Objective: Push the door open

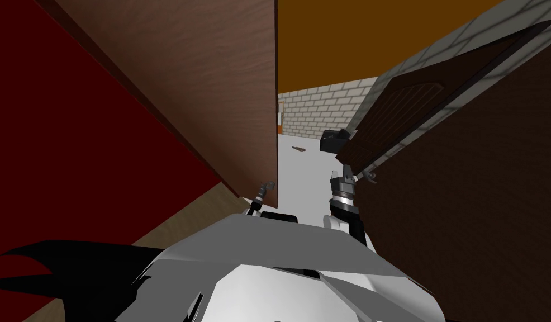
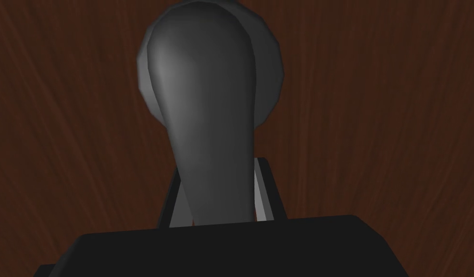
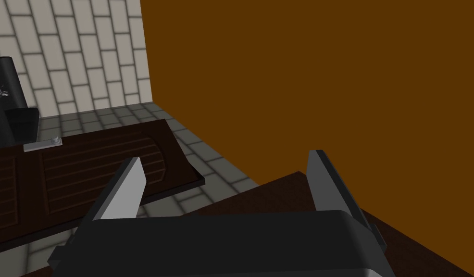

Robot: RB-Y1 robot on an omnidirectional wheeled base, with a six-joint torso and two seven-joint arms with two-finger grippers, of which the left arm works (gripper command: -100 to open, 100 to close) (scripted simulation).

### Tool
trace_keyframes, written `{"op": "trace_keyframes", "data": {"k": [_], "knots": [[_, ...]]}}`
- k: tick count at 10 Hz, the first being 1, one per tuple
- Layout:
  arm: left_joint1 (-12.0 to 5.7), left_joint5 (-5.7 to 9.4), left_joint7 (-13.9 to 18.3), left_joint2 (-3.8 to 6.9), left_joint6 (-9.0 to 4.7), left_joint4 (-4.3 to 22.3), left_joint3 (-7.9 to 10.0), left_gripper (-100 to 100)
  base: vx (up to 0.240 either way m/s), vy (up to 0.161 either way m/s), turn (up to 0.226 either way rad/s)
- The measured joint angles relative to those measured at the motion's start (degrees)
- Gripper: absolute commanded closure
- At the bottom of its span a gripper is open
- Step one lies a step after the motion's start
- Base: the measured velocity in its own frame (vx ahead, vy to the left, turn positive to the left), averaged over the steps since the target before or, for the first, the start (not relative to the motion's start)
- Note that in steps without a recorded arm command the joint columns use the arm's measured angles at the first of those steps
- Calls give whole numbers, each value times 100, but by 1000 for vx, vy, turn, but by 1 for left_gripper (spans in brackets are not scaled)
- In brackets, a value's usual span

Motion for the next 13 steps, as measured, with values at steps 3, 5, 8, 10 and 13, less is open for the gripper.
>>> {"op": "trace_keyframes", "data": {"k": [3, 5, 8, 10, 13], "knots": [[17, 84, -58, -15, 46, 18, 218, 100, 145, -123, 82], [-26, 145, -120, -57, 66, 28, 388, 100, 145, -130, 72], [-95, 235, -190, -116, 74, 86, 627, 100, 164, -122, 78], [-121, 293, -260, -192, 63, 136, 797, 100, 187, -113, 64], [-123, 368, -312, -261, 85, 96, 997, 100, 138, -86, 57]]}}
